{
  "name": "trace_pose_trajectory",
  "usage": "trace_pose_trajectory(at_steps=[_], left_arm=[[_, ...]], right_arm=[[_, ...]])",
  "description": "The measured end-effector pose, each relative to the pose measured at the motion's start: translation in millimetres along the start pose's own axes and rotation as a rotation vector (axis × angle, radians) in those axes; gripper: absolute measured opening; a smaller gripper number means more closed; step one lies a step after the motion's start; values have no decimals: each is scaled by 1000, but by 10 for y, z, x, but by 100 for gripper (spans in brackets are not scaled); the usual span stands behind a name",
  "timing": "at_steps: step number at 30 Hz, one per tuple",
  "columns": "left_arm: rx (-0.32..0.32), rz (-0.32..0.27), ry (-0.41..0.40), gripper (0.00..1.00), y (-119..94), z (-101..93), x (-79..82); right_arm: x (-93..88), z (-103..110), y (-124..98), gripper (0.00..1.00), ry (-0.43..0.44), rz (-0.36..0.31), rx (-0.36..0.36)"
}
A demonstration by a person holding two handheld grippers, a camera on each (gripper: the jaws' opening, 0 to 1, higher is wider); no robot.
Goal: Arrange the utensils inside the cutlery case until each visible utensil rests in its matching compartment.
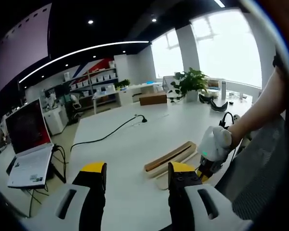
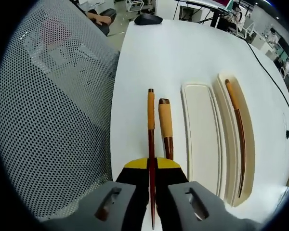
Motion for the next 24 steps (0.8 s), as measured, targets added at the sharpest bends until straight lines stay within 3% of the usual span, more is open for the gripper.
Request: trace_pose_trajectory(at_steps=[24], left_arm=[[5, -1, -2, 52, -2, 10, 4]], right_arm=[[59, 25, -104, 0, 32, -12, 23]])
Point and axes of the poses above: the point that each gripper's makers call its tool centre point, and the gripper's own axes: y roughly forward along the fingers, z roughly to its left, x roughly out of its top, the point moved 7 cm from there along -y, roughly backward along the fingers, and after that the axes turned 13 degrees about -x, right-handed, at the moved point
